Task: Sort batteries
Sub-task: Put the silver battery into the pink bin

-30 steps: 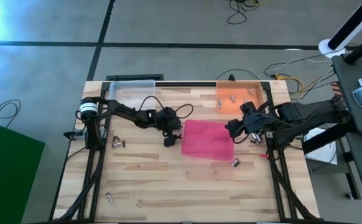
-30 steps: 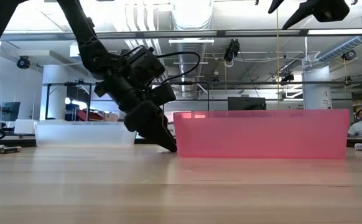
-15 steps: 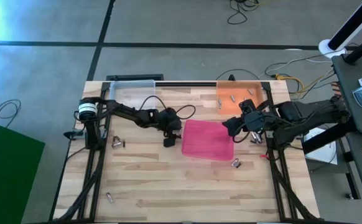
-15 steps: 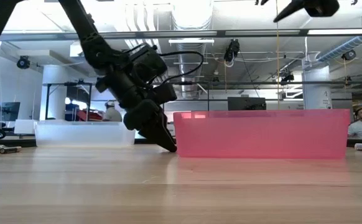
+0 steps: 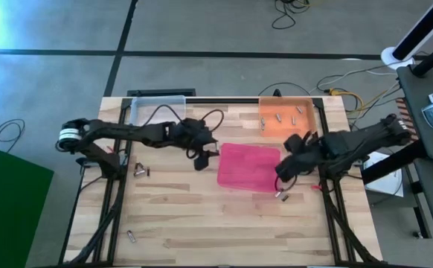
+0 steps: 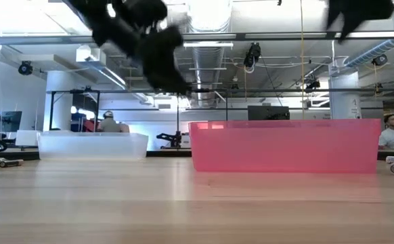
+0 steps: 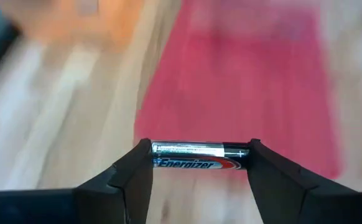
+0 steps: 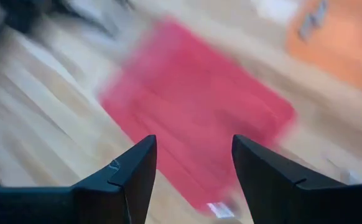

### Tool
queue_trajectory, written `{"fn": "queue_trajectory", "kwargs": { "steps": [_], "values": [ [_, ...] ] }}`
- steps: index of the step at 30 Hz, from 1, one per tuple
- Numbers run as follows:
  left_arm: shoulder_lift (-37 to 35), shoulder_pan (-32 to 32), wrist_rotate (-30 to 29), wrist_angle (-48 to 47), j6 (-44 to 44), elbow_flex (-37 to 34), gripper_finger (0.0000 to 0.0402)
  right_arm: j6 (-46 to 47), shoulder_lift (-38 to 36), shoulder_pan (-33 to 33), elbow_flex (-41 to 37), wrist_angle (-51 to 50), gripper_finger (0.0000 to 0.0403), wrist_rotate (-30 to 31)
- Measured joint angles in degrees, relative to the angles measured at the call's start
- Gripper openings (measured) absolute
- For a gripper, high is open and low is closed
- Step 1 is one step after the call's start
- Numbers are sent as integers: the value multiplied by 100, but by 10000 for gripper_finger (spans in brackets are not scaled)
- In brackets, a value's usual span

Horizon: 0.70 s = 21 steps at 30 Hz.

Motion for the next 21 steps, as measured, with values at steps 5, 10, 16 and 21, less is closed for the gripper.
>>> {"fn": "queue_trajectory", "kwargs": {
  "steps": [5, 10, 16, 21],
  "values": [
    [358, -131, -64, 92, -177, 631, 200, -110, 242, 337, -404, -883, 194, -159],
    [1284, -266, -48, 37, -93, 1483, 200, -1257, 240, 476, -1315, -199, 185, 50],
    [2117, -406, 146, -422, -1, 2338, 201, -2401, 272, 475, -2594, 1469, 184, -294],
    [2233, -561, 162, -615, 200, 2652, 202, -2883, 416, 448, -3186, 2121, 182, -248]
  ]
}}
